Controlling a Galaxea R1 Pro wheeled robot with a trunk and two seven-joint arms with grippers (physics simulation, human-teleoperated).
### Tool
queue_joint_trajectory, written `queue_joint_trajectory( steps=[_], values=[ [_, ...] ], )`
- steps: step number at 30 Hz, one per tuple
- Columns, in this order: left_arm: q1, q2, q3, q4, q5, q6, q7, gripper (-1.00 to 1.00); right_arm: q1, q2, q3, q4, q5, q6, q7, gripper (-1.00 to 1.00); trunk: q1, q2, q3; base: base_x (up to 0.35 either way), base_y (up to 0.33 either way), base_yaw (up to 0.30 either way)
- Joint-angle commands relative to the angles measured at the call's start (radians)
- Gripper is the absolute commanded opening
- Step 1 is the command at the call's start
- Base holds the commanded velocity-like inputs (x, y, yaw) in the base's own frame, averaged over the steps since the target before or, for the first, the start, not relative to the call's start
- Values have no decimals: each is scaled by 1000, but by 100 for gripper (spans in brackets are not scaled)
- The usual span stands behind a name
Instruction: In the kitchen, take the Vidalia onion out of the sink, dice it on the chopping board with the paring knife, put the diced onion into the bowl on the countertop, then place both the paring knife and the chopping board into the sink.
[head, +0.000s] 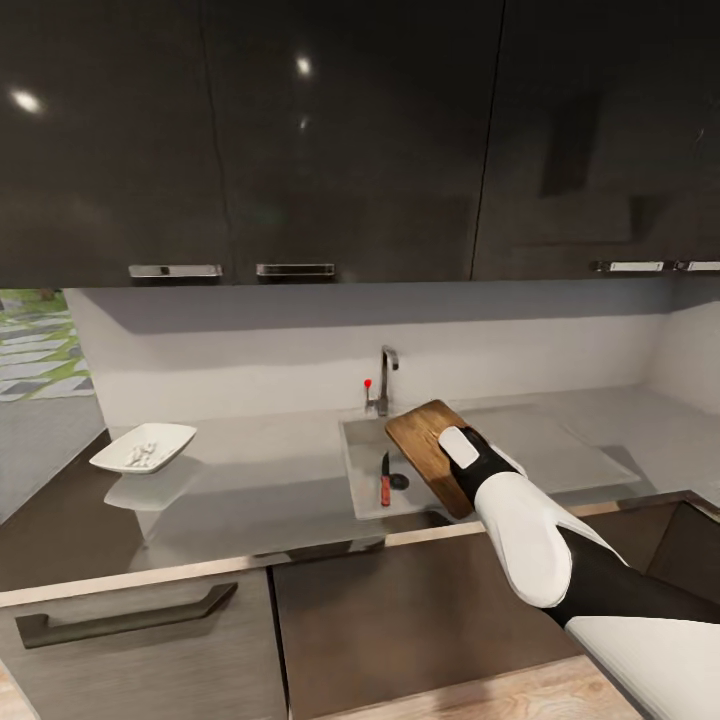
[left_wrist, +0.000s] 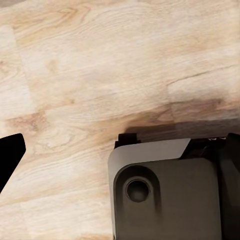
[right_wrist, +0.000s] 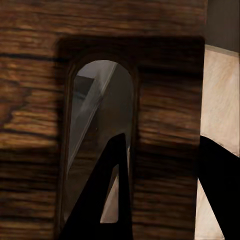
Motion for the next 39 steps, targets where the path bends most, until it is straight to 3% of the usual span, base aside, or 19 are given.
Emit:
queue_joint_trajectory(
  steps=[1, 20, 34, 39],
  values=[
    [-2, -1, -9, 4, 10, -7, 0, 100, 0, 0, 5, -3, -14, 10, -11, -100, 0, -1, -2, 24, -1, 0],
    [-2, 2, -8, 5, 10, -3, 0, 100, 1, 0, 3, -6, -30, 12, -17, -100, 0, -1, -2, 194, 86, 2],
    [-2, 3, -8, 5, 10, -3, 0, 100, 1, 0, 2, 1, -31, 10, -17, -100, 0, -1, -2, 6, 1, 228],
    [-2, 3, -8, 5, 10, -4, 0, 100, 1, 0, -3, 3, -85, -14, -19, -100, 0, -1, -2, 27, -16, 35]
  ],
)
